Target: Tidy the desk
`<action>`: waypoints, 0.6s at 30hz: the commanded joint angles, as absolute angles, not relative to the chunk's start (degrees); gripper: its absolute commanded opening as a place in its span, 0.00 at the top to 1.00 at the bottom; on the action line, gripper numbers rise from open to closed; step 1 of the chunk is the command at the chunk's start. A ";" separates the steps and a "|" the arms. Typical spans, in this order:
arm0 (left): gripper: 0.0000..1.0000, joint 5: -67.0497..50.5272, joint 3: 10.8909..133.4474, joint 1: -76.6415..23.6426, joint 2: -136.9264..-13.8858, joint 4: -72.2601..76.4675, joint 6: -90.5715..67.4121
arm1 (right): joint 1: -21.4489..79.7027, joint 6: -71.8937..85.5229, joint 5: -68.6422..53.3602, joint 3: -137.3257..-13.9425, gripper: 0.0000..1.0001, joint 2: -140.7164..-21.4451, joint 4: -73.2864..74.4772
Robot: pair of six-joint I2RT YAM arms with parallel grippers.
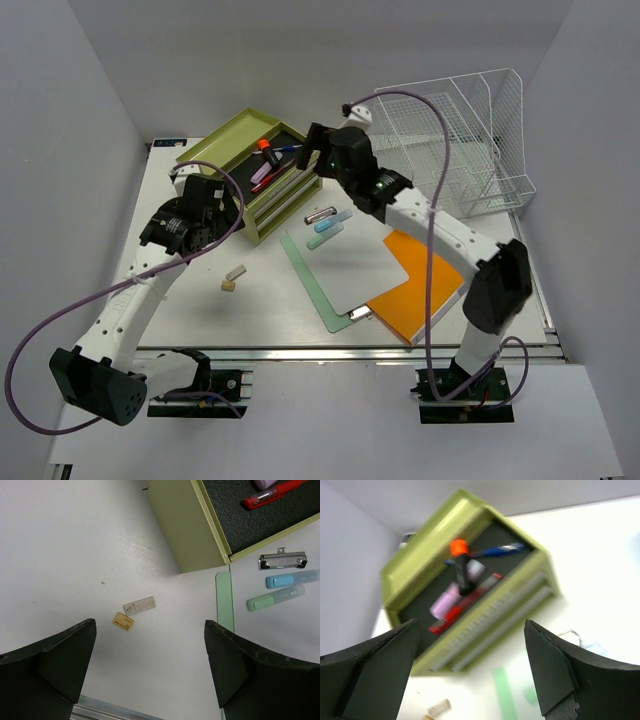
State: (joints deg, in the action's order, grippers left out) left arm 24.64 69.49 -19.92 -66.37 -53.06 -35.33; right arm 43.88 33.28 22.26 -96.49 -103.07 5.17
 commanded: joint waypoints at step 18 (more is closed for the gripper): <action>0.02 25.31 69.26 -19.51 -66.97 -54.14 -33.22 | 43.16 42.53 21.18 -95.69 0.11 -118.19 30.67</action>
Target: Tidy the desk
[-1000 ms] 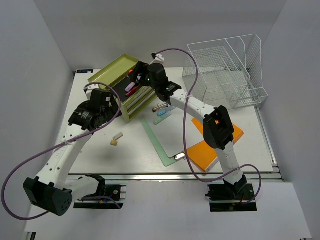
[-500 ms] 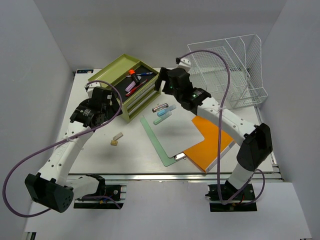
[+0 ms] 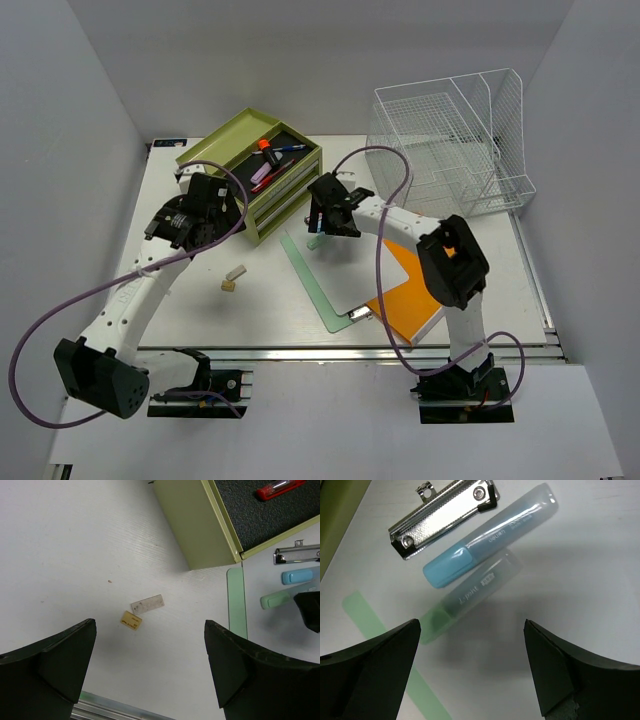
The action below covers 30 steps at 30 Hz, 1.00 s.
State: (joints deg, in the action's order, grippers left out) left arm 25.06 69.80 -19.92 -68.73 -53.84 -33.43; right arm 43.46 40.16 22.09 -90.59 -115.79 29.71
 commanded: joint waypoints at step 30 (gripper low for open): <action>0.02 25.93 67.76 -19.51 -64.95 -53.61 -35.16 | 43.42 42.98 31.99 -81.21 0.92 -112.16 26.81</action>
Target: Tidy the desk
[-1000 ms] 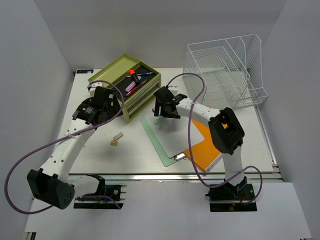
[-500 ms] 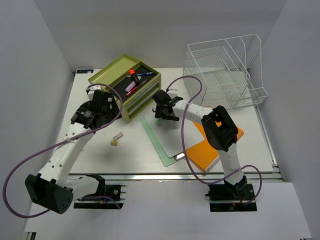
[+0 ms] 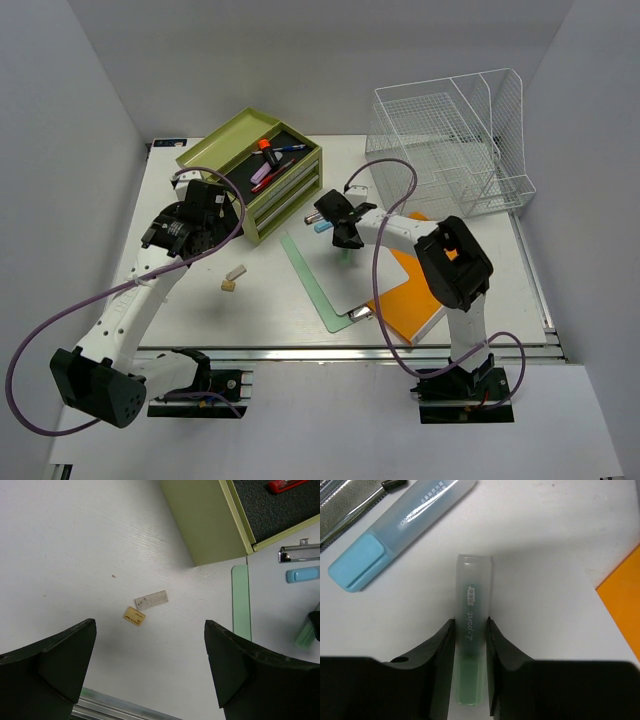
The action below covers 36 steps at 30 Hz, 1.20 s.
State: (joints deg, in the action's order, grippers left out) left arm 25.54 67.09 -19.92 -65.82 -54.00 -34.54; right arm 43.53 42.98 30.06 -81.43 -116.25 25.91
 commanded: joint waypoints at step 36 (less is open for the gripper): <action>0.02 27.86 71.37 -19.51 -64.86 -52.30 -34.28 | 46.14 44.48 15.73 -119.10 0.55 -124.02 -0.53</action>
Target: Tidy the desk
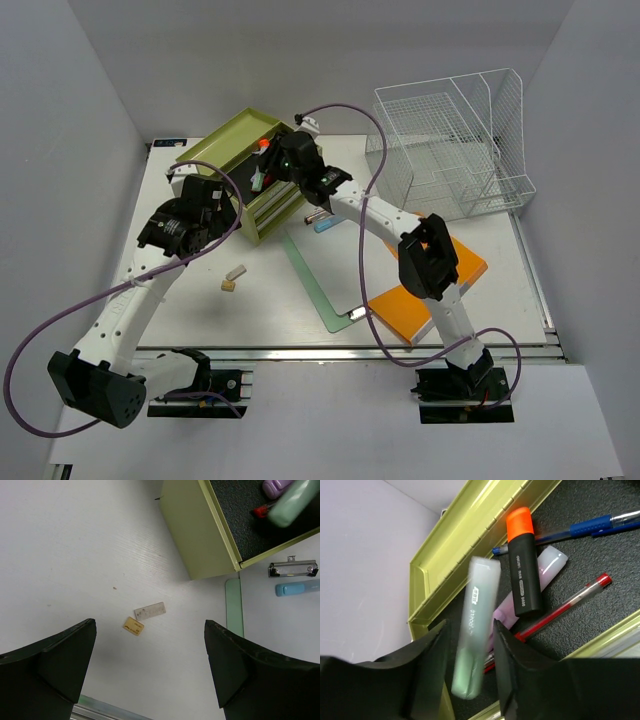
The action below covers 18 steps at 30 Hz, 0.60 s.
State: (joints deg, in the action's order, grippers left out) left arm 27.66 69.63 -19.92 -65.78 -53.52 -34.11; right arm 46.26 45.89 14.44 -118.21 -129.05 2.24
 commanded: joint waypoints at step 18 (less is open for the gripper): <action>0.02 25.66 71.28 -19.51 -66.53 -49.58 -34.37 | 37.45 43.95 21.54 -89.50 0.11 -103.71 16.95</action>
